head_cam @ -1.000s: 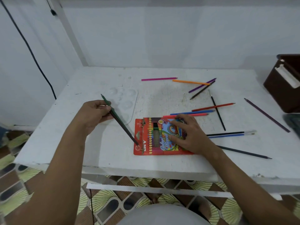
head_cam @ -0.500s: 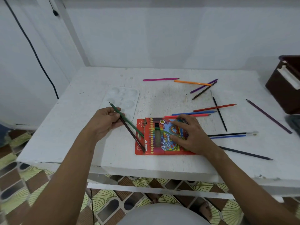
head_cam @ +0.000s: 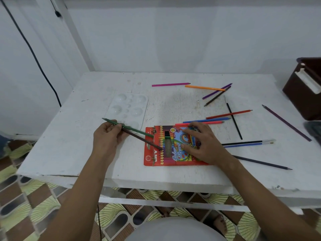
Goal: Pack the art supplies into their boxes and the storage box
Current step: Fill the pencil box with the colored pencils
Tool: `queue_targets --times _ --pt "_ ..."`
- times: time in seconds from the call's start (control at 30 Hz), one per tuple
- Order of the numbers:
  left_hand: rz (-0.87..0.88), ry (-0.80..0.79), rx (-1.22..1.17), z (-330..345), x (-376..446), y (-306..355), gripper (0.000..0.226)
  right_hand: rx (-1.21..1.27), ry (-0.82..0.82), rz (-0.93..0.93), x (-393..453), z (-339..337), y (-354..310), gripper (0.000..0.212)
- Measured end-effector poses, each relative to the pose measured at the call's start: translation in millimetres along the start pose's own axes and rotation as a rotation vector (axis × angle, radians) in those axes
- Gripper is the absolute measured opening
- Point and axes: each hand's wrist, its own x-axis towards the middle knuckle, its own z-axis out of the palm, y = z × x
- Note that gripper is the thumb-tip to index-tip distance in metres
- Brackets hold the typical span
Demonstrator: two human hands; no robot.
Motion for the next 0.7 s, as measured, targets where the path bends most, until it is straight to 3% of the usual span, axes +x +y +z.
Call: queue_targets --times 0.2,0.47,0.6,0.7 --pt "-0.011 -0.008 0.011 -19 -5 -6 0.063 -0.001 0.001 -0.002 0 1 0 0.067" --pt "-0.058 -0.136 0.345 -17 -14 3 0.026 0.006 0.010 -0.001 -1 1 1 0.064" --pt "-0.040 -0.146 0.487 -17 -13 6 0.027 0.001 0.009 -0.007 0 1 2 0.067" --pt "0.011 -0.105 0.465 -22 -8 14 0.034 0.006 0.008 -0.002 0 2 2 0.063"
